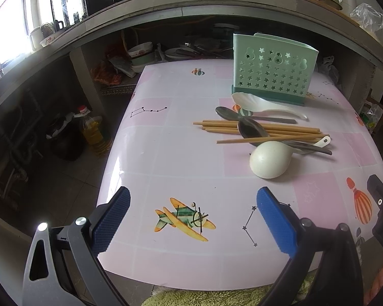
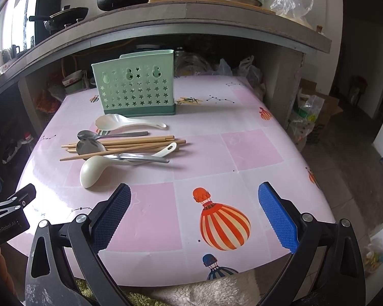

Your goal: Organize utensils

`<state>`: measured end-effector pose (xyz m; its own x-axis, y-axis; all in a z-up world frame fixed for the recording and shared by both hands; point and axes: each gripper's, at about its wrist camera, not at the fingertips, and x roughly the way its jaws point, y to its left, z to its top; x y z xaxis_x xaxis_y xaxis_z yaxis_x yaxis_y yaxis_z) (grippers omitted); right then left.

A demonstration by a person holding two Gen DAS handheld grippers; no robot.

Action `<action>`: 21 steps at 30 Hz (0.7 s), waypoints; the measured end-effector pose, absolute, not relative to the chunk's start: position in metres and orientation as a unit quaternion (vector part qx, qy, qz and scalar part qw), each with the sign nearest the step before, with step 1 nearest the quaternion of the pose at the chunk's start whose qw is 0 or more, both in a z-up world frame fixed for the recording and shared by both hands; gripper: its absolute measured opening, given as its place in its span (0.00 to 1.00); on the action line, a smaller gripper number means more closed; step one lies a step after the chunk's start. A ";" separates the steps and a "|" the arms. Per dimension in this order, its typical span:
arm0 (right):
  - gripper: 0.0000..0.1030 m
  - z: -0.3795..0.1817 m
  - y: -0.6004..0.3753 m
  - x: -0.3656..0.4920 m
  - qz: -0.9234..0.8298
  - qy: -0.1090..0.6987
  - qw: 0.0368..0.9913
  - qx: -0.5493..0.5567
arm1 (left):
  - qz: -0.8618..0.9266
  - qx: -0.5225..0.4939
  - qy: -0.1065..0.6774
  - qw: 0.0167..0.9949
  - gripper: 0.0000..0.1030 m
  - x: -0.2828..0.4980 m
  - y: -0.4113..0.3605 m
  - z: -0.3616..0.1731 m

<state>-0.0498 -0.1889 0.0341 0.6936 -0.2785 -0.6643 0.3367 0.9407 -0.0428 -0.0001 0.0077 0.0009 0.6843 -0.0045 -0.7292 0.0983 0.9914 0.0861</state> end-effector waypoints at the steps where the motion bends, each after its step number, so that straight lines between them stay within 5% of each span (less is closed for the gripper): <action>1: 0.92 0.034 -0.189 -0.049 -0.167 0.354 0.919 0.041 | -0.028 0.059 0.396 0.916 0.94 0.000 0.008 0.001; 21: 0.92 0.034 -0.188 -0.049 -0.167 0.356 0.919 0.041 | -0.025 0.059 0.399 0.915 0.94 0.002 0.007 -0.001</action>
